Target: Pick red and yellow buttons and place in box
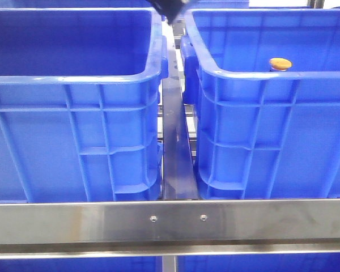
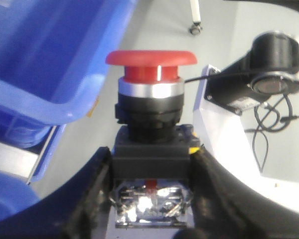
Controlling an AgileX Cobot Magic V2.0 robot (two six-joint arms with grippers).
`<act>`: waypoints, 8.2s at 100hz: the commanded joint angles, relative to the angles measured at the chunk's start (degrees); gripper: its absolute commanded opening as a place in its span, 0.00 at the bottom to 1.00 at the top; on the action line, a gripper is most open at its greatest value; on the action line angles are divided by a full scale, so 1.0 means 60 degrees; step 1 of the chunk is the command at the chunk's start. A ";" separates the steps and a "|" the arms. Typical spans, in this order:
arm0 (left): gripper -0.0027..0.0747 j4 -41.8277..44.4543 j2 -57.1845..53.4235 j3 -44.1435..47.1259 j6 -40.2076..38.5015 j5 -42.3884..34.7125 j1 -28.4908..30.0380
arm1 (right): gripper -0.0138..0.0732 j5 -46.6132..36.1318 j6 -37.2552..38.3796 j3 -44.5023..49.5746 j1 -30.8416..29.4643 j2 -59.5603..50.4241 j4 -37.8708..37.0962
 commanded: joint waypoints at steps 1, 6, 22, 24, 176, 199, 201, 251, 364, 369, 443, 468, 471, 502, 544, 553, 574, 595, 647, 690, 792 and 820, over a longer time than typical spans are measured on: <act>0.09 -0.0489 -0.0421 -0.0250 0.0043 0.0406 -0.0212 | 0.73 0.0403 -0.0103 -0.0439 0.0046 0.0311 0.1459; 0.09 -0.0474 -0.0421 -0.0250 0.0043 0.0406 -0.0255 | 0.79 0.0781 -0.0051 -0.0550 0.0046 0.0509 0.1977; 0.09 -0.0474 -0.0421 -0.0250 0.0043 0.0406 -0.0255 | 0.81 0.2217 0.0678 -0.1105 0.0046 0.1299 0.3081; 0.09 -0.0474 -0.0421 -0.0250 0.0043 0.0406 -0.0255 | 0.81 0.2354 0.0738 -0.1180 0.0046 0.1379 0.3115; 0.09 -0.0474 -0.0421 -0.0250 0.0043 0.0350 -0.0255 | 0.51 0.3611 0.1936 -0.1690 0.0908 0.4137 0.3475; 0.23 -0.0474 -0.0421 -0.0250 0.0043 0.0346 -0.0255 | 0.45 0.3615 0.1936 -0.1690 0.0908 0.4137 0.3475; 0.25 -0.0474 -0.0421 -0.0250 0.0043 0.0361 -0.0255 | 0.45 0.3615 0.1936 -0.1690 0.0908 0.4137 0.3475; 0.84 -0.0062 -0.0421 -0.0282 -0.0020 0.0396 -0.0255 | 0.45 0.3513 0.1936 -0.1690 0.0879 0.4137 0.3475; 0.84 -0.0177 -0.0453 -0.0474 -0.0020 0.0396 0.0260 | 0.45 -0.1756 0.1281 -0.4237 -0.2671 0.5848 -0.0674; 0.84 -0.0177 -0.0453 -0.0474 -0.0020 0.0396 0.0260 | 0.45 -0.2118 0.1100 -0.4324 -0.2671 0.6149 -0.0674; 0.84 -0.0251 -0.0453 -0.0474 -0.0020 0.0396 0.0260 | 0.45 -0.3767 0.0593 -0.7080 -0.2617 1.0601 -0.0323; 0.84 -0.0251 -0.0453 -0.0474 -0.0020 0.0396 0.0260 | 0.45 -0.3455 0.0593 -0.7524 -0.2617 1.1236 -0.0085; 0.84 -0.0251 -0.0453 -0.0474 -0.0020 0.0396 0.0260 | 0.45 -0.3494 0.0593 -0.7524 -0.2617 1.1261 -0.0060; 0.84 -0.0292 -0.0453 -0.0474 -0.0020 0.0396 0.0260 | 0.79 -0.3461 0.0593 -0.7524 -0.2617 1.1279 -0.0041; 0.84 -0.0292 -0.0453 -0.0474 -0.0020 0.0396 0.0260 | 0.82 -0.2761 0.0583 -0.7423 -0.2617 1.0849 -0.0026; 0.84 -0.0292 -0.0453 -0.0474 -0.0020 0.0396 0.0260 | 0.82 -0.2897 0.0429 -0.7090 -0.2617 1.0476 -0.0026; 0.83 -0.0198 -0.0453 -0.0474 -0.0020 0.0333 0.0260 | 0.64 -0.3040 -0.0236 -0.5969 -0.2617 0.9322 -0.0035; 0.60 0.0029 -0.0475 -0.0474 -0.0198 -0.0324 0.0260 | 0.18 -0.2943 -0.0258 -0.4971 -0.2617 0.8038 -0.0035; 0.08 0.2481 -0.2432 0.1305 -0.2638 -0.3564 0.0260 | 0.08 -0.3007 -0.0614 -0.2911 -0.2617 0.4629 -0.0068; 0.01 0.2639 -0.5695 0.5001 -0.3291 -0.7727 0.0260 | 0.08 -0.3487 -0.1014 -0.2289 -0.1120 0.3701 -0.0079; 0.01 0.2642 -1.0136 0.8818 -0.3200 -0.9205 0.0260 | 0.08 -0.3959 -0.1124 0.2414 0.0345 -0.3709 -0.0070; 0.01 0.2642 -1.0136 0.8818 -0.3200 -0.9165 0.0260 | 0.08 -0.3849 -0.1124 0.2414 0.0345 -0.3714 -0.0061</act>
